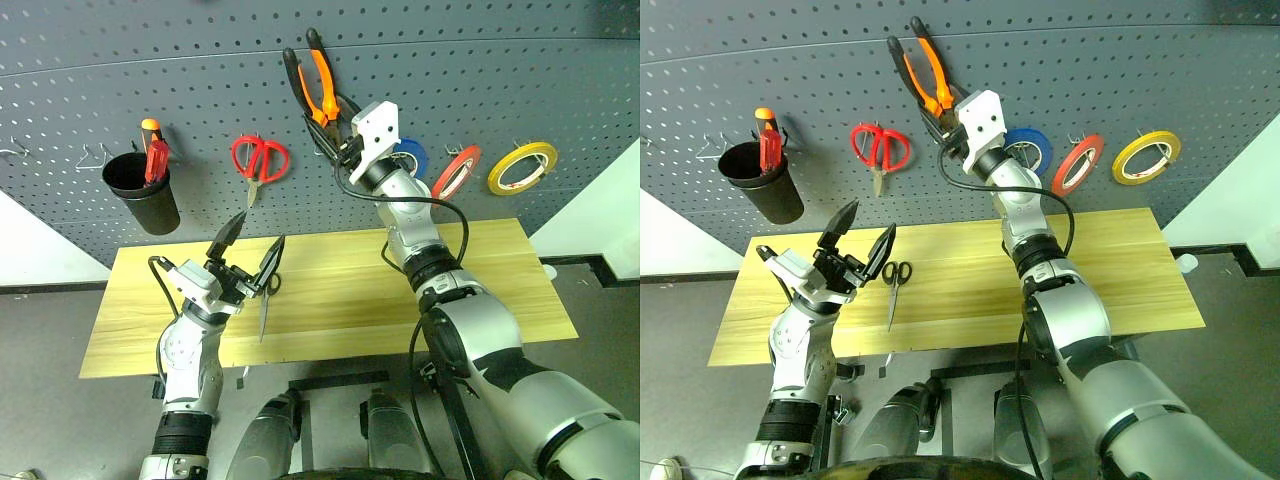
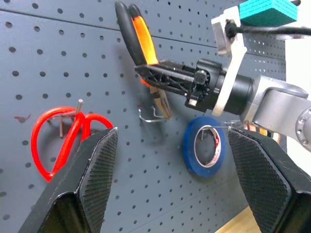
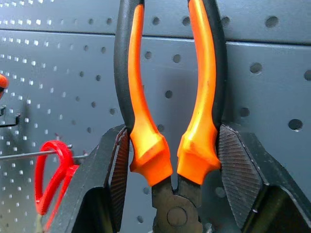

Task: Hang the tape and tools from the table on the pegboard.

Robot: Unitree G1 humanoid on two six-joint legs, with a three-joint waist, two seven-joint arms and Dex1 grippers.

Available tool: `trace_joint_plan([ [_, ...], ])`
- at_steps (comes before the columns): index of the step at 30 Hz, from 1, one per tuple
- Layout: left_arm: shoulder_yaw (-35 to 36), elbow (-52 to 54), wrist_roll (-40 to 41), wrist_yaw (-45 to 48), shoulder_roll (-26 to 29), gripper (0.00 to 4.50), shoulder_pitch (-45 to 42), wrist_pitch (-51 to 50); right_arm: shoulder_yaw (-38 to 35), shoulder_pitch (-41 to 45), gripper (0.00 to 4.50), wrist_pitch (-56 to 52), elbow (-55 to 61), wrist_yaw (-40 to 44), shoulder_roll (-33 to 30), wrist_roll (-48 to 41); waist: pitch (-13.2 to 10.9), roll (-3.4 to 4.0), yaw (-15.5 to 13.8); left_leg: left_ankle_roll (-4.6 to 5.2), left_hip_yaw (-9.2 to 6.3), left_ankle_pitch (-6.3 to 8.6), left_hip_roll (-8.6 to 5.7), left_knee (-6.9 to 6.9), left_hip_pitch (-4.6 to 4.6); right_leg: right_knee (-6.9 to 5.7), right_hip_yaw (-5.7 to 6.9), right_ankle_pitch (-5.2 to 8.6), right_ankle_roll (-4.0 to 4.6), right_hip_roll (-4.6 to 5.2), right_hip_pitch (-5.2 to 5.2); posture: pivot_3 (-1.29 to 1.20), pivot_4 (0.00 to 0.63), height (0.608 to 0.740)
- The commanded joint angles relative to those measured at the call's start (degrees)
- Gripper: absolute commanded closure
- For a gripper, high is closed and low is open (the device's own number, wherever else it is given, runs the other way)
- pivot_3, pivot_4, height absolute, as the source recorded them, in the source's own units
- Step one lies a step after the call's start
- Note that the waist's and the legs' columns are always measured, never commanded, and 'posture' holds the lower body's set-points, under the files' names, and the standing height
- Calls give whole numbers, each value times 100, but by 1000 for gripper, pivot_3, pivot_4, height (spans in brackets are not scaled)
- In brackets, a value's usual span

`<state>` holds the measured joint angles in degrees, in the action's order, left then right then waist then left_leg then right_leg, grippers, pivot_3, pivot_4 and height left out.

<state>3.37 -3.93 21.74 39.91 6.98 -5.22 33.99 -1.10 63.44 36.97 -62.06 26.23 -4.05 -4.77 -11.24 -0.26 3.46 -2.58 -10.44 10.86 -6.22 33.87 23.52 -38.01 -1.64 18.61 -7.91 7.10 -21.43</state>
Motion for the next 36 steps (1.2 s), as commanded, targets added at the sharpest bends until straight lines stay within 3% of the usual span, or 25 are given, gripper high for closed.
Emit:
trace_joint_plan([
  [1, -31, 249, 13, -43, 76, 731, 77, -18, -152, 317, 2193, 210, -116, -49, -6, -22, 0, 0, -19, 0, 0, 0, 0, -1, 0, 0, 0, 0, 0, 0, 0, 39, 191, 740],
  [8, -81, 198, -3, -90, 71, 731, 82, -8, -174, 439, 2193, 180, -399, -177, -20, 96, -5, 4, -85, -5, 1, -3, 1, -3, 1, -1, -2, 0, 2, -2, -5, 39, 179, 740],
  [15, -57, 79, -2, -92, 90, 731, -18, 5, -238, 344, 29, 250, -382, -90, -95, 100, -5, 3, -97, -25, -3, -15, 5, 0, 0, -8, -1, -9, 12, -9, -4, 32, 169, 740],
  [21, -31, 417, -346, -570, 312, 731, 143, -763, 143, -347, 7, 922, 576, 79, -496, 546, -4, 2, -109, -38, -11, -24, 6, 0, 0, -8, 1, -14, 20, -21, -6, 17, 155, 740],
  [25, -81, 1199, -491, -899, 500, 731, 704, -1444, 432, -1275, 7, 971, 2028, 390, -1001, 713, -3, 0, -92, -37, -3, -24, 9, -18, 1, -1, -5, -12, 18, -19, -14, 8, 156, 740],
  [31, -49, 1993, -585, -1657, 474, 731, 1429, -2692, 689, -2688, 7, -181, 4595, 1447, -1887, -102, -3, 0, -96, -38, 17, -24, 17, -30, 10, -3, -22, -12, 19, -20, -35, 2, 164, 740],
  [36, -346, 2010, -1687, -3135, 284, 731, 1229, -5045, 1233, -4540, 7, -2293, 6708, 3233, -3441, -1302, -6, -10, -292, -20, 16, -10, 21, 1, 7, 14, -13, -6, 15, -17, -2, -16, 161, 740],
])
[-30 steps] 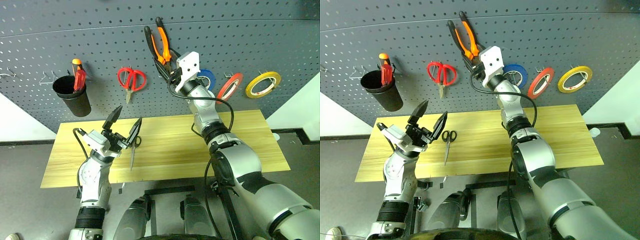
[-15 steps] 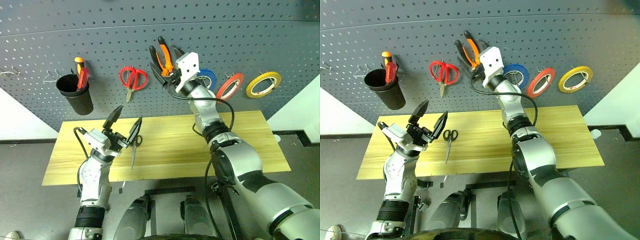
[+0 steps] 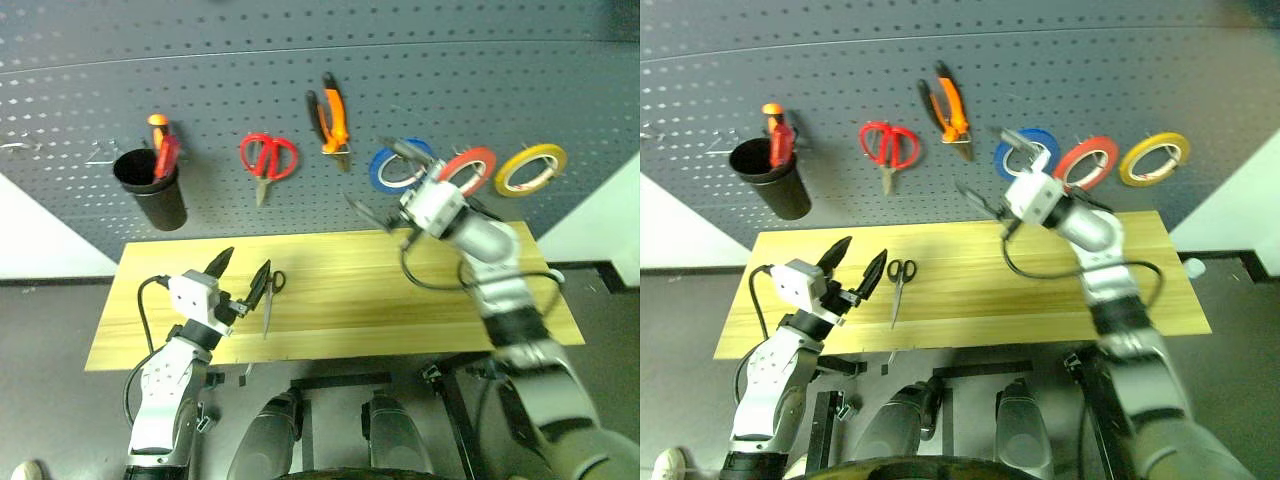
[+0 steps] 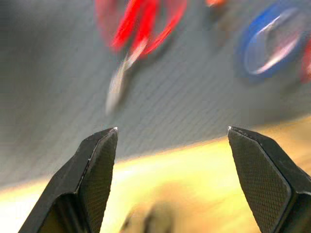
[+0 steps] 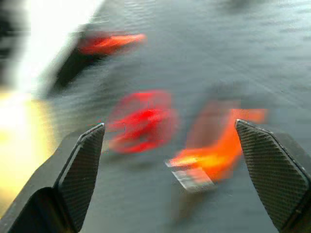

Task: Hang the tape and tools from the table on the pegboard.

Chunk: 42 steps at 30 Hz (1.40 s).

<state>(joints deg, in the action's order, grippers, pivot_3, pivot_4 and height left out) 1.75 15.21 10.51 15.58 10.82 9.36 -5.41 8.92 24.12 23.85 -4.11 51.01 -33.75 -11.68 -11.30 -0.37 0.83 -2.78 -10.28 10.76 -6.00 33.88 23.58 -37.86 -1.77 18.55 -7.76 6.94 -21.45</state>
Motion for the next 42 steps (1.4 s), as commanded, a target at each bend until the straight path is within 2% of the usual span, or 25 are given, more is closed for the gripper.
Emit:
trace_joint_plan([
  [1, -224, 77, -670, -886, -160, 731, -336, -1453, 253, -811, 7, -1207, 1075, 873, -611, -686, -2, -2, -33, 0, -1, 0, -3, 1, 4, 9, 1, 1, 2, 2, 2, -18, 159, 740],
  [5, -233, -193, -864, -1458, -496, 46, -816, -2763, 278, -1240, 0, -1486, 1057, 1001, -652, -614, 0, -7, 15, 0, 13, 1, 0, 19, 13, 26, -3, -6, 1, 3, 0, -32, 147, 740],
  [11, -423, -1395, -1011, -1645, -765, 46, -2065, -4262, 365, -1571, 0, -1149, 582, 867, -427, -102, 10, -22, -42, -1, 23, 1, -4, 20, 15, 32, 12, -17, -22, 0, 7, -51, 130, 740],
  [22, 99, -3670, -933, -2096, -1119, 46, -3631, -4779, 225, -1707, 0, -871, 344, 663, -298, 229, 28, -40, 14, -2, 23, 0, -12, 30, 29, 35, 18, -27, -34, 0, 3, -87, 111, 740],
  [30, 397, -4274, -857, -2335, -1338, 46, -3940, -4872, 183, -1847, 0, -829, 430, 505, -329, 316, 76, -40, 31, -3, 24, -1, -13, 39, 23, 36, 19, -33, -40, 0, 13, -114, 108, 740],
  [35, 593, -4288, -797, -2465, -1428, 1143, -3983, -4911, 186, -1807, 0, -856, 450, 463, -301, 346, 102, -42, 51, -3, 26, -1, -12, 45, 13, 36, 18, -37, -42, 0, 25, -110, 110, 740],
  [36, 615, -4259, -801, -2500, -1443, 1582, -3985, -4912, 189, -1800, 0, -862, 449, 467, -298, 335, 106, -42, 56, -3, 26, -1, -12, 45, 13, 35, 18, -37, -42, 0, 25, -108, 110, 740],
  [42, 747, -4227, -797, -2706, -1502, 3558, -4003, -5008, 213, -1793, 0, -933, 440, 570, -278, 208, 138, -42, 104, -2, 26, -1, -12, 46, 11, 35, 18, -38, -41, -1, 28, -102, 112, 740],
])
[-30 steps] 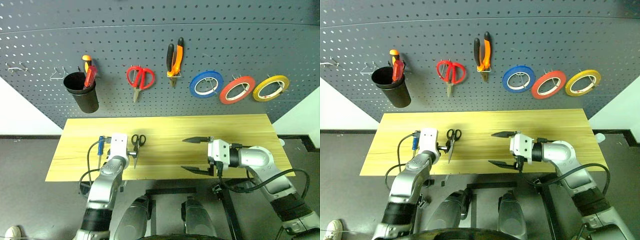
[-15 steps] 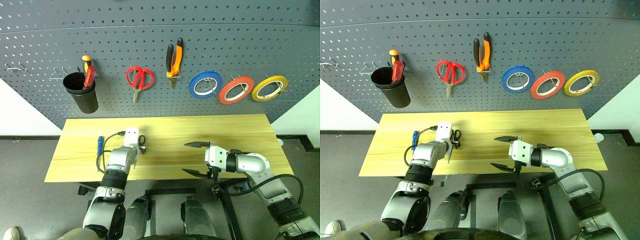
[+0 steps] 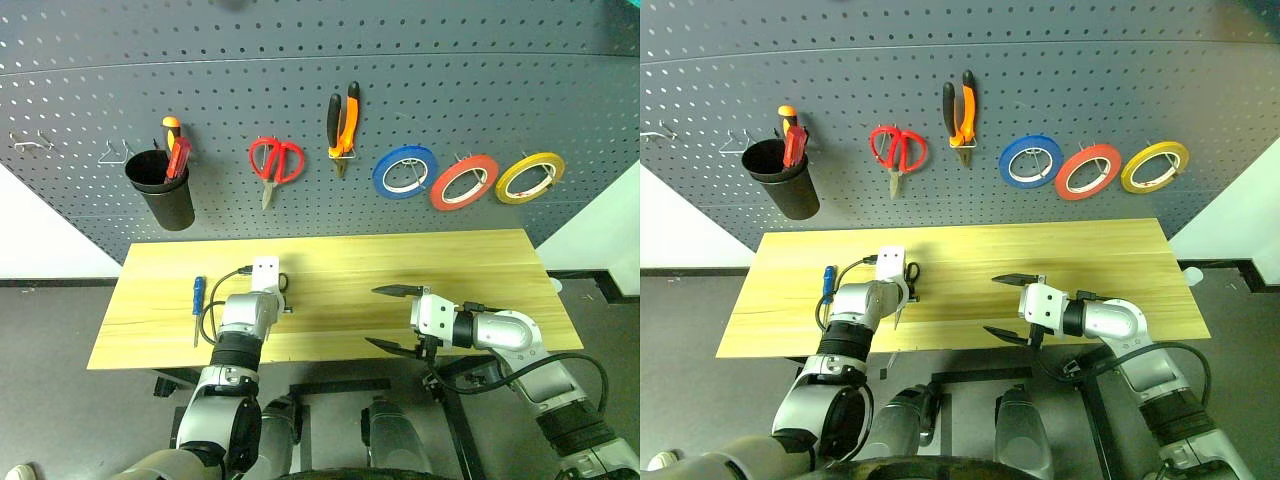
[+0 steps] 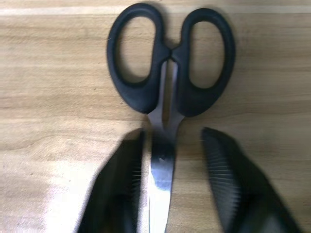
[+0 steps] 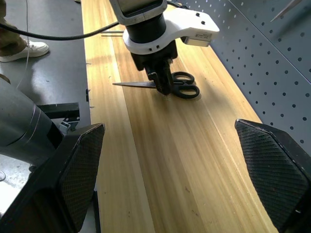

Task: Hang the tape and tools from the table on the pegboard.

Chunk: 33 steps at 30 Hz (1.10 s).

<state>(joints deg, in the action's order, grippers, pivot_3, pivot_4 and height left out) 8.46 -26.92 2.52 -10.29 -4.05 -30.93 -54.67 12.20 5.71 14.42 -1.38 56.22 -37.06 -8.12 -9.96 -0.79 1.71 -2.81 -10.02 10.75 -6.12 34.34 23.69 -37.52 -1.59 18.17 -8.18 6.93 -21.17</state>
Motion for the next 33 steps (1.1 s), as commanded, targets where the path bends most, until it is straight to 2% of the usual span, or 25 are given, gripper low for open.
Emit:
trace_joint_plan([
  [1, 82, -2, -1, -144, -20, 3855, 31, -86, -114, 59, 0, 13, 148, 55, 57, -147, 6, 0, 35, 0, 0, 0, 0, 1, 0, 0, 0, 0, 0, 0, 1, -102, 112, 740],
  [2, 87, 6, 1, -161, -25, 4218, 34, -89, -115, 68, 0, 17, 131, 59, 61, -143, 7, 0, 51, 0, 0, 0, 0, 1, -1, 0, 0, -1, -1, 0, 2, -102, 112, 740],
  [3, 90, 14, -3, -185, -26, 4325, 37, -104, -117, 78, 0, 23, 115, 60, 65, -133, 7, 0, 64, 0, 0, 0, 0, 2, -2, 0, 0, -1, -1, 0, 4, -101, 112, 740],
  [10, -33, 161, -18, -117, 14, 4325, 61, -146, -140, 118, 0, 43, 59, 56, 85, -113, 13, 1, 83, 0, 0, 0, 0, 2, -14, 0, 0, -1, -2, 0, 17, -102, 113, 740],
  [13, -348, 844, 107, 451, 174, 4325, 285, -66, -201, 154, 0, 176, 31, -9, 133, -117, 13, 1, 93, 0, 1, 0, 0, 2, -15, 0, -1, -1, -2, 0, 17, -104, 114, 740],
  [16, -736, 1835, 154, 1122, 633, 4325, 842, 111, -376, 245, 0, 210, 102, -152, 341, -357, 14, 2, 105, 0, 2, 0, 2, 0, -15, -3, -2, -3, 1, -1, 12, -111, 114, 740],
  [20, -1008, 2939, 189, 2030, 1450, 4325, 1871, 1180, -661, 476, 0, 143, 365, -345, 775, -881, 20, 10, 176, 0, 4, 0, 8, -4, -16, -5, -10, -6, 7, -5, 9, -104, 114, 740],
  [24, -869, 3276, 375, 2502, 1759, 4325, 2354, 1974, -760, 579, 0, -264, 600, -235, 903, -1351, 26, 15, 94, 0, 6, 0, 15, -4, -19, -5, -17, -8, 10, -4, 9, -92, 113, 740],
  [25, -747, 3351, 438, 2686, 1824, 4325, 2506, 2629, -768, 637, 0, -511, 739, -163, 901, -1591, 26, 16, 67, -1, 5, 0, 15, -2, -19, -5, -17, -8, 10, -4, 9, -85, 111, 740],
  [28, -405, 3423, 801, 3137, 1800, 4325, 2755, 3862, -778, 785, 0, -970, 952, -36, 909, -1977, 28, 16, 50, -1, 6, 0, 17, 0, -19, -4, -17, -9, 12, -3, 0, -78, 108, 740],
  [33, -135, 3380, 1435, 3690, 1576, 4325, 2671, 4924, -765, 948, 0, -1118, 885, 46, 926, -1926, 49, 21, 43, -1, 8, 0, 18, -1, -19, -3, -17, -9, 13, -3, -2, -74, 97, 740],
])
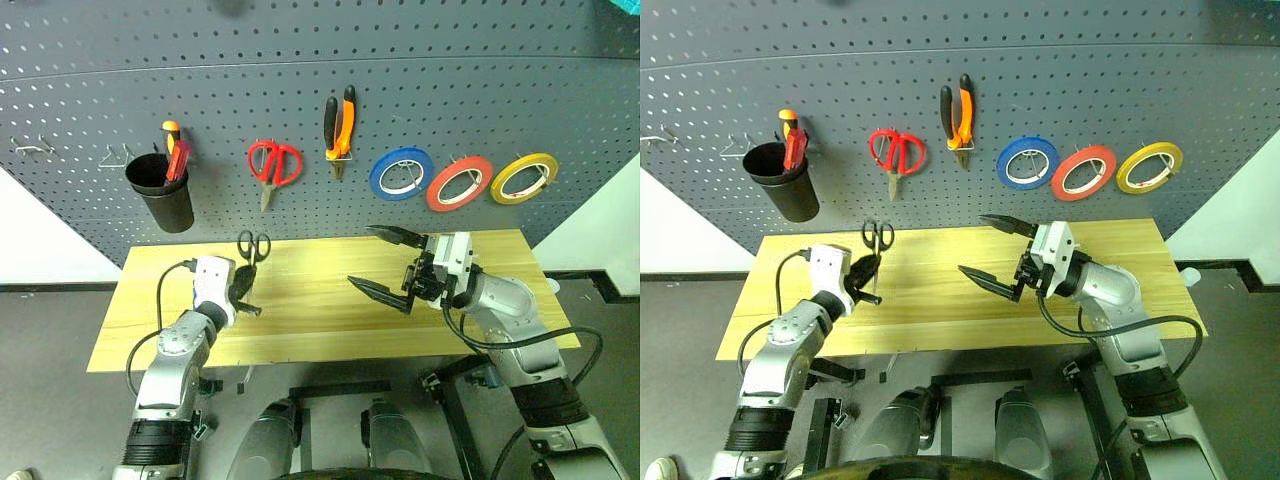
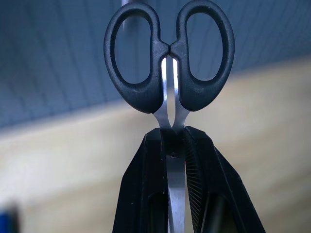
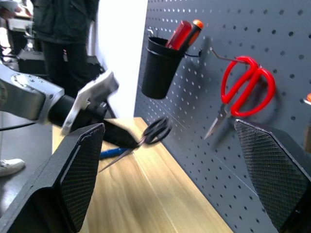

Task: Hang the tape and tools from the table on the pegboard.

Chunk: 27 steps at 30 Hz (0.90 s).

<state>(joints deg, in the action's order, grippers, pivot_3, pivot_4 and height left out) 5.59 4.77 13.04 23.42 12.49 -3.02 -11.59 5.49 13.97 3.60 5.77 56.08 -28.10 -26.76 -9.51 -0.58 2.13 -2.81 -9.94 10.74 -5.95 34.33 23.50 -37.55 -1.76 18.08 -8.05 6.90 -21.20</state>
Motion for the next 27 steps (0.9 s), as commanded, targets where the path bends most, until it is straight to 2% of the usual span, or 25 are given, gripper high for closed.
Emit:
trace_joint_plan([
  [1, 185, 239, 520, 416, -134, 4325, -184, 783, -86, 145, 0, -10, 138, 69, 37, -12, 5, 0, 1, 0, 0, 0, 0, 0, 0, 0, 0, 0, 0, 0, 1, -74, 97, 740],
  [7, 227, 59, 703, 544, -220, 4325, -604, 1347, -101, 179, 0, 75, 2, 107, 100, 113, 34, 0, 29, 1, 1, -1, -4, 0, 0, 0, 0, -1, -1, -1, 11, -81, 90, 740],
  [15, 219, -739, 374, 113, -252, 4325, -1555, 1658, -117, 79, 0, 242, -43, 78, 103, 340, 77, -5, 55, 1, 2, -2, -11, 4, 0, -2, 0, -2, -3, -5, 13, -114, 74, 740],
  [27, 282, -946, 342, 98, -244, 4325, -1491, 1888, -198, 12, 0, 341, -68, 25, 40, 483, 157, -7, 82, 1, 0, -2, -10, 22, -2, -2, -1, -9, -9, -7, 22, -125, 69, 740],
])
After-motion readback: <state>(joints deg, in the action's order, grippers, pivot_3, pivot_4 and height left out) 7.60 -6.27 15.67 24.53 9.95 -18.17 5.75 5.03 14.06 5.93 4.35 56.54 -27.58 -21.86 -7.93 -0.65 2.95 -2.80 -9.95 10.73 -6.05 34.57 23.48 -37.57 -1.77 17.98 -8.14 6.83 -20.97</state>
